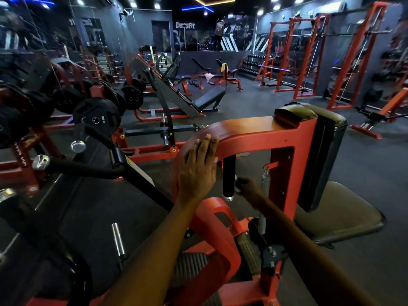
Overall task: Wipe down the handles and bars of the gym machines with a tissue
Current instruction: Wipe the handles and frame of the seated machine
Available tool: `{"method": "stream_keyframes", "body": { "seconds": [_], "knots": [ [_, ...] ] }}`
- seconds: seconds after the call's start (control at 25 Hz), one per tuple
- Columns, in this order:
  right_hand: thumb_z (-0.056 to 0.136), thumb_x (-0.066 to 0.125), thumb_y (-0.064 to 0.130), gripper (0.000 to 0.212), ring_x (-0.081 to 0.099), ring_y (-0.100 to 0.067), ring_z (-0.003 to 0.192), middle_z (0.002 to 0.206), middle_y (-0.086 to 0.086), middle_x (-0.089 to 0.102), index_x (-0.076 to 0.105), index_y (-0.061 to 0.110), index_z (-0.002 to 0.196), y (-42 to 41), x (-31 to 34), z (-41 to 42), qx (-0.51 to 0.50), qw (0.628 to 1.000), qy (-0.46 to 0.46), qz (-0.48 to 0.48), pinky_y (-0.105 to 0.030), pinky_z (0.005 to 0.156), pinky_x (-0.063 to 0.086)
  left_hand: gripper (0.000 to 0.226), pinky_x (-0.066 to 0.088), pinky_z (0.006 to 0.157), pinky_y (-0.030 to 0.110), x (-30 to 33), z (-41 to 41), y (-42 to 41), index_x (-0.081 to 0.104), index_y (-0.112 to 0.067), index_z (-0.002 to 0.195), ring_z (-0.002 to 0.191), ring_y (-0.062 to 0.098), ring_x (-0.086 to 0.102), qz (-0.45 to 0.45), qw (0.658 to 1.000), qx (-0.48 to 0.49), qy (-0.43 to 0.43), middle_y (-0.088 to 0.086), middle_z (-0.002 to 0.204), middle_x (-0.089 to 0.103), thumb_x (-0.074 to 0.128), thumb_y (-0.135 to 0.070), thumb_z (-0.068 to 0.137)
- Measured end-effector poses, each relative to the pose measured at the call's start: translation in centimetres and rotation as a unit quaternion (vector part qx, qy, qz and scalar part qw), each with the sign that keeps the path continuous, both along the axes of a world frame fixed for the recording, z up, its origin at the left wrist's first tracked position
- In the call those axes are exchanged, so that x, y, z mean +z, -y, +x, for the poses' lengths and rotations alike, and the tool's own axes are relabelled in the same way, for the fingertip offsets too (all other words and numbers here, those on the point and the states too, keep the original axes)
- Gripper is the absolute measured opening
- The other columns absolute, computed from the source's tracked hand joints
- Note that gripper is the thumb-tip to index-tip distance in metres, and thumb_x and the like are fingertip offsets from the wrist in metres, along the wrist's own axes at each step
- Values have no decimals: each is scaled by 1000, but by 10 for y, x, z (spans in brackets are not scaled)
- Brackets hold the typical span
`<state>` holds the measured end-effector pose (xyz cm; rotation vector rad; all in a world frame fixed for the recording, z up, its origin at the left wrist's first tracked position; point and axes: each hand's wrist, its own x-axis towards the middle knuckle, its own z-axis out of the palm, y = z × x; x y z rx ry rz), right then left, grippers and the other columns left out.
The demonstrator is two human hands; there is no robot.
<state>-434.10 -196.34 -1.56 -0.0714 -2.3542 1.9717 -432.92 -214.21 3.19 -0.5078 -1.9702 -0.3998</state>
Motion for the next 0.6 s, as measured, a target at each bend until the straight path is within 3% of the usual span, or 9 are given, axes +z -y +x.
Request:
{"method": "stream_keyframes", "body": {
  "seconds": [0.12, 0.2, 0.28, 0.36, 0.48, 0.6],
  "knots": [
    [86, 51, -11, 26, 56, -11, 65, 66, 1, 62, 61, 11, 78, 6, 62, 2, -42, 980, -120, -154, -21, 61, 49, 49, 46, 94, 42, -1, 2, 0, 32, -15, 145, 122, 29, 55, -4, 1000, 2, 0, 8, 140, 53, 40, -26, 98],
    [85, 55, -10, 22, 56, -4, 65, 65, 5, 63, 63, 9, 76, 27, 70, 8, -147, 956, -164, -192, -23, 63, 47, 48, 47, 93, 42, 0, 0, 0, 31, -15, 146, 122, 29, 54, 3, 1000, -8, 2, 9, 140, 53, 37, -27, 101],
    [84, 57, -9, 12, 61, -3, 71, 77, -1, 68, 67, -5, 88, 59, 51, 21, -228, 924, -190, -242, -25, 69, 50, 45, 48, 93, 43, -1, 0, 1, 29, -15, 147, 122, 29, 54, 1, 1000, -11, 10, 9, 140, 52, 30, -27, 103],
    [86, 56, -4, 20, 66, -19, 88, 97, -13, 69, 66, -7, 103, 84, 37, 31, -232, 904, -189, -304, -32, 79, 53, 44, 48, 94, 43, -1, -1, 0, 30, -14, 146, 122, 29, 54, 10, 1000, -20, 16, 10, 140, 53, 24, -28, 105],
    [91, 50, 5, 17, 59, -18, 75, 83, -6, 66, 67, 5, 90, 69, 61, 11, -279, 923, -122, -233, -35, 72, 50, 44, 46, 94, 42, -2, 0, -1, 31, -14, 145, 122, 29, 54, 14, 999, -24, 16, 10, 139, 53, 25, -28, 105],
    [95, 44, 7, 22, 52, -19, 69, 75, -7, 57, 57, 11, 79, 38, 83, -9, -187, 939, -115, -266, -34, 66, 45, 44, 46, 94, 42, 0, 0, -1, 31, -15, 146, 122, 29, 55, 13, 1000, -23, 8, 9, 140, 53, 29, -27, 104]
  ]
}}
